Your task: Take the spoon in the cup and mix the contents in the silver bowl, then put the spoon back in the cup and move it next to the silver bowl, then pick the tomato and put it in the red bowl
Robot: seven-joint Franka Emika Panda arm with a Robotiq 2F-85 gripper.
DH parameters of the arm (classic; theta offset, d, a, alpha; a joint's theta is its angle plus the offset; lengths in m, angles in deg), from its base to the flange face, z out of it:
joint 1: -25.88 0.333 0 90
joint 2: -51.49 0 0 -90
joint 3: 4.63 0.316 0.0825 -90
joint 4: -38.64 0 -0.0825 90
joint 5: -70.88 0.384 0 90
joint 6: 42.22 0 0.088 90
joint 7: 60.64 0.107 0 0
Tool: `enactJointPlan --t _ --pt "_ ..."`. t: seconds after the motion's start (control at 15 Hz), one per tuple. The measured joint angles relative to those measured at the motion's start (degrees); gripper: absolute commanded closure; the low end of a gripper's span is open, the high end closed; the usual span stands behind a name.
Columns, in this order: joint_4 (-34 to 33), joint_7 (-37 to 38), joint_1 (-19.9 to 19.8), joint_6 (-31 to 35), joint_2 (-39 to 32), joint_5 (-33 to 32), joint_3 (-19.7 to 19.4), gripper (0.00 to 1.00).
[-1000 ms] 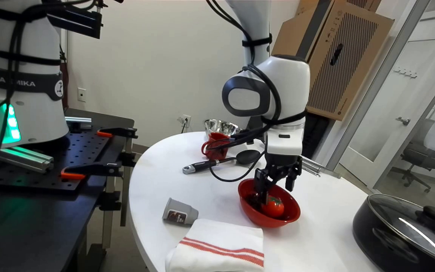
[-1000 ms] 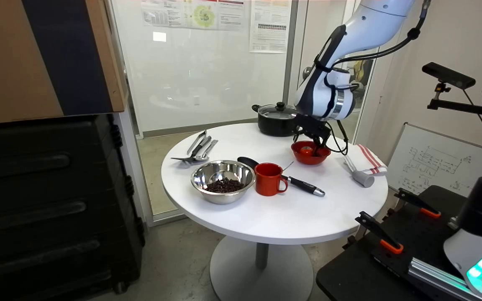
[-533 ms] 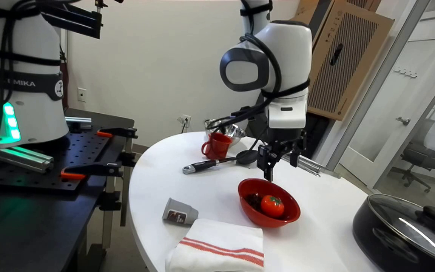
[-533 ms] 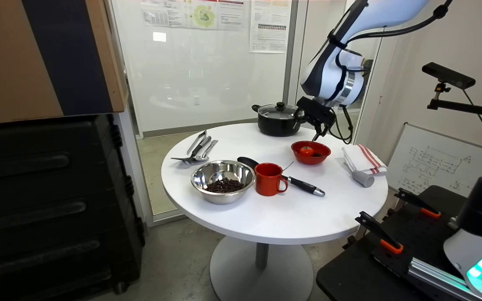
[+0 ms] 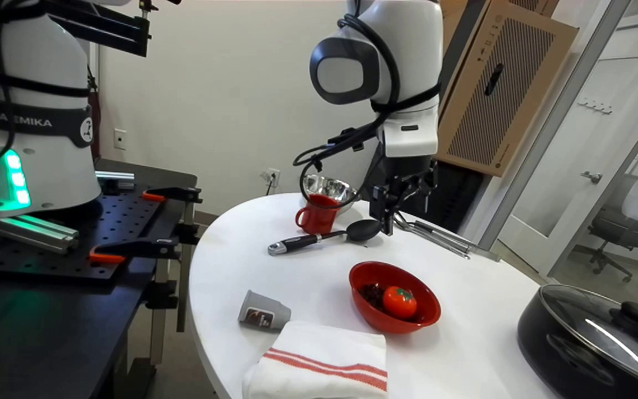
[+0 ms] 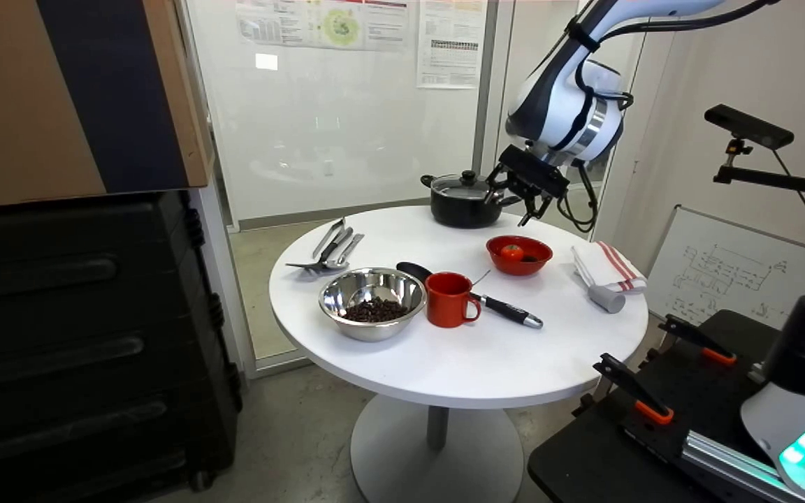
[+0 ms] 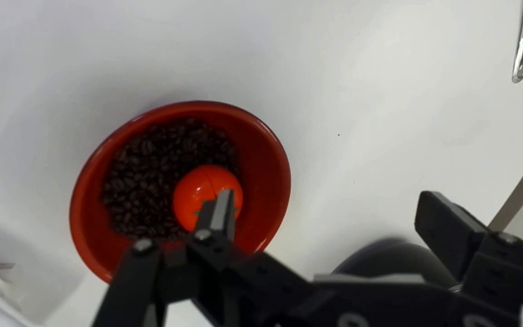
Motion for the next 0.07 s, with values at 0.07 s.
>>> enactJointPlan --t 0.07 --pt "-0.08 0.00 0.04 0.00 -0.23 -0.01 -0.16 0.00"
